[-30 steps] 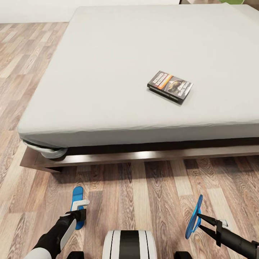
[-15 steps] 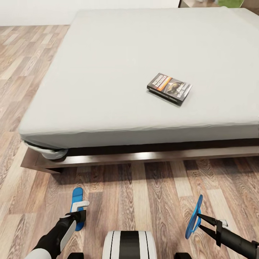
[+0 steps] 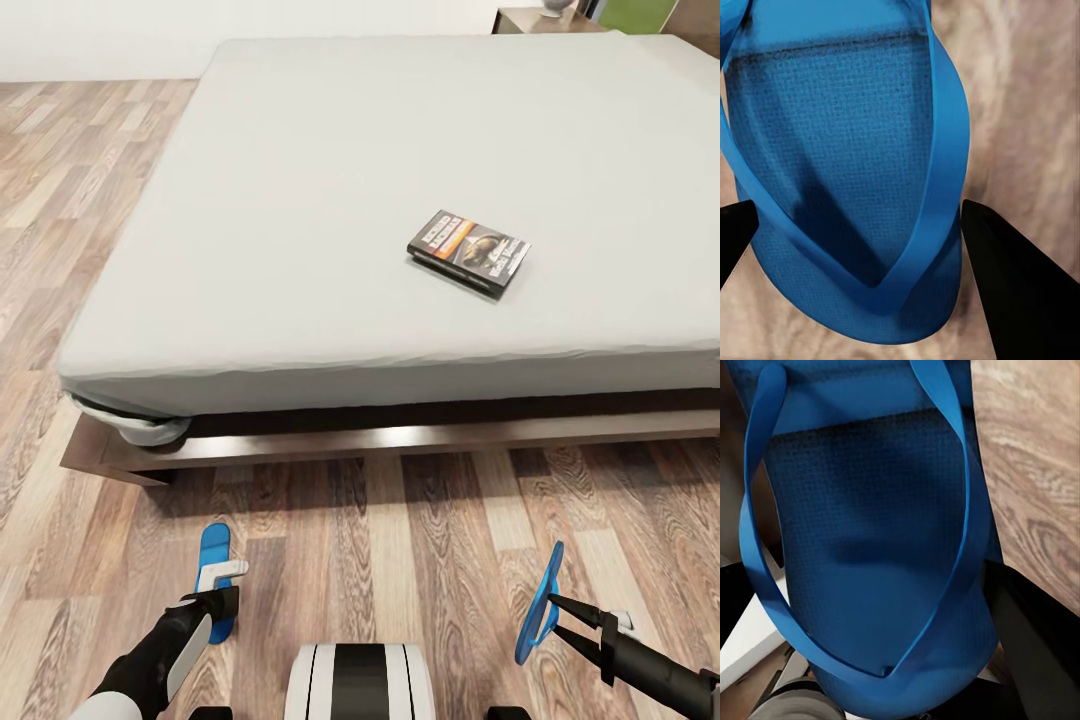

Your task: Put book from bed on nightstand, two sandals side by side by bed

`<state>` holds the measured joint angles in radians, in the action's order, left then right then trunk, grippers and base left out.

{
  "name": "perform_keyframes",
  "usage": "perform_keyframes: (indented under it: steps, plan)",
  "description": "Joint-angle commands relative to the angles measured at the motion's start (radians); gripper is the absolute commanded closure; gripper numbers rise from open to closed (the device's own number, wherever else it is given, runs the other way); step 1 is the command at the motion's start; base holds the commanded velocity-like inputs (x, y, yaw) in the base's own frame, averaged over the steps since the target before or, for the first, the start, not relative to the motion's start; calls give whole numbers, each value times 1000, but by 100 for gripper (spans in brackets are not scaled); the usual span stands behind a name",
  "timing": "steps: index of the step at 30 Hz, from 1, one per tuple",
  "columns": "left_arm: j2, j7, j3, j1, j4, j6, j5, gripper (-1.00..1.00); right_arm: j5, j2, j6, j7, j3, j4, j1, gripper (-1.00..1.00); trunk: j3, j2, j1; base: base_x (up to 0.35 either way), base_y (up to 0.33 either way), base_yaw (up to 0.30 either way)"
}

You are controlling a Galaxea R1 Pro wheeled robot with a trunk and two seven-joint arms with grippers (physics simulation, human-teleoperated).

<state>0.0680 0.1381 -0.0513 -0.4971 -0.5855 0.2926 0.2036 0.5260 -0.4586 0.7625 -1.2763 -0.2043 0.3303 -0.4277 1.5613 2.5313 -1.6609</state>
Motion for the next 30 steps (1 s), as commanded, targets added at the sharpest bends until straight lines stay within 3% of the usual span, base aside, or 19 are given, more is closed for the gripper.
perform_keyframes:
  steps: [1, 11, 18, 30]
  plan:
    - [1, 8, -5, 0, -2, 5, 9, 100, 3, 0, 8, -2, -1, 0, 0, 100, 1, 0, 0, 0, 0, 0]
    - [2, 6, -5, 0, -2, 13, 9, 100, 2, 0, 8, -2, -1, 0, 0, 100, 1, 0, 0, 0, 0, 0]
    - [3, 5, -3, 0, -4, 105, 7, 100, 2, 0, 8, -2, -1, 0, 0, 100, 1, 0, 0, 0, 0, 0]
    - [4, 6, -2, 0, -4, 112, 7, 100, 2, 0, 8, -2, -1, 0, 0, 100, 1, 0, 0, 0, 0, 0]
